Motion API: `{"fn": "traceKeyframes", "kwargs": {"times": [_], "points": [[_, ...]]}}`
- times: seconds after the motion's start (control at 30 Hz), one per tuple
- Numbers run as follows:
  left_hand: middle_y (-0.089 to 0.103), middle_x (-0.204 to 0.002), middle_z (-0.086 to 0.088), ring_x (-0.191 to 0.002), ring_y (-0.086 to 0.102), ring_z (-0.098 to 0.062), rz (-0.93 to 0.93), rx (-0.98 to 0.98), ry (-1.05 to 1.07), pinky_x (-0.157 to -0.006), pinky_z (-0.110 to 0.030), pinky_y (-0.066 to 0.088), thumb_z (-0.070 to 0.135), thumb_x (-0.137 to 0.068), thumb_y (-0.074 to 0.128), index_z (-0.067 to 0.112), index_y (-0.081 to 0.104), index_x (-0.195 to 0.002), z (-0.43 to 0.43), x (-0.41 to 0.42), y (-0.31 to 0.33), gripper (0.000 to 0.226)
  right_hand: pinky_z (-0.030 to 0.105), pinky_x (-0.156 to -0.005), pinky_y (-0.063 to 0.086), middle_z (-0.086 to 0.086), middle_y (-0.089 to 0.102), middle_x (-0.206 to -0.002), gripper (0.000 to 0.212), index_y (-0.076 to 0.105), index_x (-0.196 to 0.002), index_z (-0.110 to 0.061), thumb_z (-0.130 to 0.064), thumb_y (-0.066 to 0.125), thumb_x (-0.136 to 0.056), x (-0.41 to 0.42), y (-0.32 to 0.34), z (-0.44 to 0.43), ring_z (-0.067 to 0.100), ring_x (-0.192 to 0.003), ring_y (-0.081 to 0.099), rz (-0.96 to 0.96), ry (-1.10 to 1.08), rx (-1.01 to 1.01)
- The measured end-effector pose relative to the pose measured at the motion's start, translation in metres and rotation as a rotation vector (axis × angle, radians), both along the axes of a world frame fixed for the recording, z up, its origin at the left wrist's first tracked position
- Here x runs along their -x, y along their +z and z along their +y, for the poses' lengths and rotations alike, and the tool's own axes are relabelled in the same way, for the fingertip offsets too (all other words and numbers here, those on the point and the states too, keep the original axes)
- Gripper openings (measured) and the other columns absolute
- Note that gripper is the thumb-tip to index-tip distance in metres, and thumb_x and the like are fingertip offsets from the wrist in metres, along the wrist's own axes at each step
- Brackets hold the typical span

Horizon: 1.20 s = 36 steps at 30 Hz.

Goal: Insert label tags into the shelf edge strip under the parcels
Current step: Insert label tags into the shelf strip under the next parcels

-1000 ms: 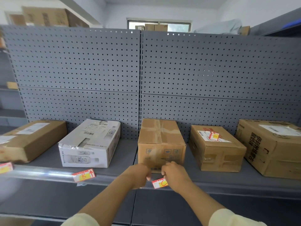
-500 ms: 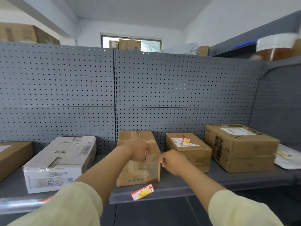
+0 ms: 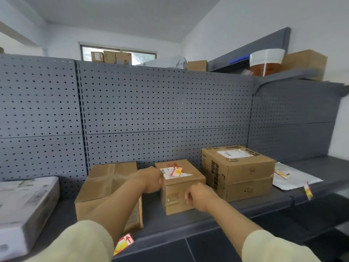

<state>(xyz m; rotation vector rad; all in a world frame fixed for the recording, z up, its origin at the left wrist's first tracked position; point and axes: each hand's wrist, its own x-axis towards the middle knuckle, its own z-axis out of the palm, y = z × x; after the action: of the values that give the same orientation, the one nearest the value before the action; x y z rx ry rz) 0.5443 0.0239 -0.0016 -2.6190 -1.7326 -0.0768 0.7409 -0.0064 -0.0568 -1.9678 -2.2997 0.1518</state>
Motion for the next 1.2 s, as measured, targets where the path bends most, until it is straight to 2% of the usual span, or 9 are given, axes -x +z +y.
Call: {"fn": "traceKeyframes", "kwargs": {"times": [0.13,0.37,0.53,0.63,0.73,0.9,1.0,1.07,1.2], "points": [[0.062,-0.123,-0.008,-0.110,0.059,-0.026,-0.025,-0.041,0.068,-0.092,-0.037,0.049,0.023,-0.094,0.045,0.016,0.062,-0.120,0.019,-0.043,0.000,0.032,0.038,-0.092,0.052,0.003,0.066,-0.110,0.020,0.071,-0.098,-0.018,-0.012,0.053,-0.091,-0.049,0.004,0.028,0.023,-0.102,0.061,0.014,0.019,0.009],[0.064,-0.121,-0.004,-0.110,0.059,-0.024,0.015,-0.041,0.202,-0.093,-0.039,0.050,0.020,-0.091,0.046,0.021,0.065,-0.112,0.052,-0.089,-0.002,0.028,0.039,-0.090,0.054,0.003,0.068,-0.107,0.019,0.071,-0.096,-0.018,-0.013,0.053,-0.092,-0.094,0.016,0.076,0.022,-0.096,0.064,0.064,0.145,-0.023],[0.060,-0.127,-0.004,-0.115,0.058,-0.024,0.049,-0.049,0.308,-0.091,-0.037,0.048,0.018,-0.094,0.046,0.019,0.060,-0.120,0.073,-0.102,-0.019,0.030,0.038,-0.087,0.054,0.002,0.067,-0.106,0.019,0.069,-0.097,-0.019,-0.013,0.051,-0.093,-0.102,0.018,0.101,0.020,-0.095,0.063,0.089,0.209,-0.071],[0.062,-0.122,-0.005,-0.106,0.060,-0.023,0.062,-0.041,0.352,-0.078,-0.033,0.047,0.017,-0.094,0.047,0.016,0.059,-0.121,0.089,-0.106,-0.024,0.029,0.038,-0.084,0.055,0.001,0.068,-0.103,0.018,0.068,-0.096,-0.021,-0.014,0.052,-0.092,-0.102,0.021,0.115,0.020,-0.092,0.064,0.124,0.217,-0.120],[0.059,-0.103,-0.001,-0.087,0.054,-0.019,0.040,-0.035,0.391,-0.070,-0.029,0.041,0.020,-0.096,0.048,0.014,0.061,-0.115,0.106,-0.109,-0.025,0.024,0.039,-0.085,0.056,0.001,0.069,-0.102,0.018,0.068,-0.095,-0.021,-0.014,0.052,-0.092,-0.101,0.024,0.127,0.020,-0.092,0.064,0.103,0.218,-0.127],[0.064,-0.108,-0.001,-0.088,0.056,-0.017,0.053,-0.015,0.424,-0.072,-0.026,0.042,0.024,-0.097,0.049,0.015,0.061,-0.111,0.128,-0.117,-0.033,0.021,0.037,-0.083,0.056,-0.001,0.068,-0.098,0.016,0.065,-0.091,-0.025,-0.015,0.053,-0.091,-0.103,0.021,0.144,0.018,-0.089,0.063,0.114,0.193,-0.123],[0.059,-0.094,0.002,-0.082,0.055,-0.015,0.049,0.006,0.450,-0.070,-0.024,0.043,0.020,-0.096,0.049,0.016,0.063,-0.109,0.137,-0.120,-0.037,0.020,0.036,-0.081,0.056,-0.001,0.067,-0.098,0.017,0.065,-0.091,-0.027,-0.015,0.052,-0.091,-0.106,0.018,0.151,0.018,-0.088,0.063,0.115,0.175,-0.123],[0.057,-0.093,0.002,-0.084,0.056,-0.015,0.007,0.021,0.461,-0.071,-0.023,0.044,0.019,-0.096,0.048,0.015,0.063,-0.108,0.143,-0.122,-0.039,0.019,0.037,-0.080,0.056,-0.003,0.066,-0.098,0.016,0.064,-0.091,-0.029,-0.018,0.052,-0.092,-0.107,0.018,0.154,0.017,-0.087,0.062,0.117,0.166,-0.126],[0.065,-0.113,-0.005,-0.103,0.061,-0.020,-0.054,0.074,0.460,-0.084,-0.028,0.050,0.014,-0.093,0.047,0.012,0.064,-0.107,0.153,-0.123,-0.040,0.022,0.035,-0.084,0.055,-0.001,0.065,-0.101,0.011,0.063,-0.101,-0.025,-0.024,0.054,-0.094,-0.104,0.017,0.159,0.017,-0.090,0.062,0.127,0.161,-0.129]]}}
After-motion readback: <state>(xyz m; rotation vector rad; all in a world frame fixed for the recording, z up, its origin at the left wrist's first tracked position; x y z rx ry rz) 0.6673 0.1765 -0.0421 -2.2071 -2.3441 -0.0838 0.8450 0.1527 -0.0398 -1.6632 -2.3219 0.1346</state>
